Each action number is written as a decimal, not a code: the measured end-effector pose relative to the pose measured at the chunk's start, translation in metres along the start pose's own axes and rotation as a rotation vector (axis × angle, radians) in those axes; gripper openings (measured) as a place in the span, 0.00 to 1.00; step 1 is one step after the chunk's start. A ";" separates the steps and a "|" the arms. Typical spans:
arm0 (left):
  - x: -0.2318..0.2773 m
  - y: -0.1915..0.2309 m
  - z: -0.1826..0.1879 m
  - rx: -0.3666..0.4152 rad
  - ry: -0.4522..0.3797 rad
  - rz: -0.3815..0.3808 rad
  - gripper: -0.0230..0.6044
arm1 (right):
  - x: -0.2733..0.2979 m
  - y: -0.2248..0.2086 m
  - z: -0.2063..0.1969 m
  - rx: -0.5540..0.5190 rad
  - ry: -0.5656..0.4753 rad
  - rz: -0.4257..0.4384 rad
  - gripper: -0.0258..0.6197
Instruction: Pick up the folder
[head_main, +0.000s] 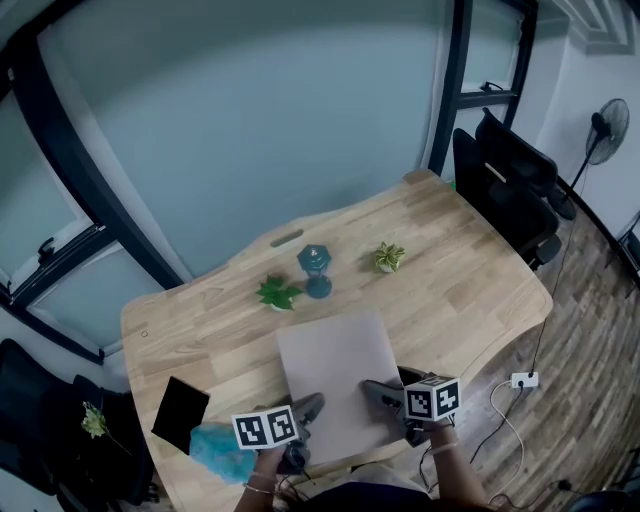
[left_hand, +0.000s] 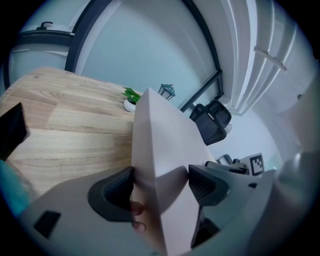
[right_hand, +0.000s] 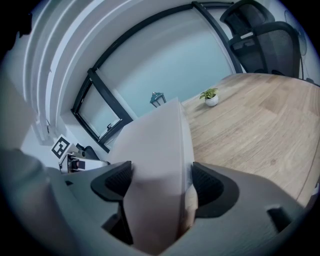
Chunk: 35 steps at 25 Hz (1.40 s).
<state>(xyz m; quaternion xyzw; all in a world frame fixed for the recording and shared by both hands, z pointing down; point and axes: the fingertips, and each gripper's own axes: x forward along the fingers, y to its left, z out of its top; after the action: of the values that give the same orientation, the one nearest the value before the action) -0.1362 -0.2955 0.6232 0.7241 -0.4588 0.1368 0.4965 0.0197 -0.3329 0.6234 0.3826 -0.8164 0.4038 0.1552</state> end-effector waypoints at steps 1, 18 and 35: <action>-0.001 -0.002 0.000 0.004 -0.003 -0.001 0.56 | -0.002 0.001 -0.001 0.001 -0.001 0.003 0.63; -0.029 -0.036 -0.012 0.063 -0.057 -0.004 0.56 | -0.047 0.019 0.003 -0.083 -0.055 -0.001 0.63; -0.058 -0.071 -0.034 0.108 -0.124 0.009 0.56 | -0.094 0.036 -0.005 -0.135 -0.112 0.017 0.63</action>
<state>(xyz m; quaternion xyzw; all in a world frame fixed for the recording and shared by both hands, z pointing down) -0.1016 -0.2302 0.5591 0.7548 -0.4839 0.1186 0.4266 0.0538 -0.2681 0.5546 0.3864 -0.8523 0.3271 0.1313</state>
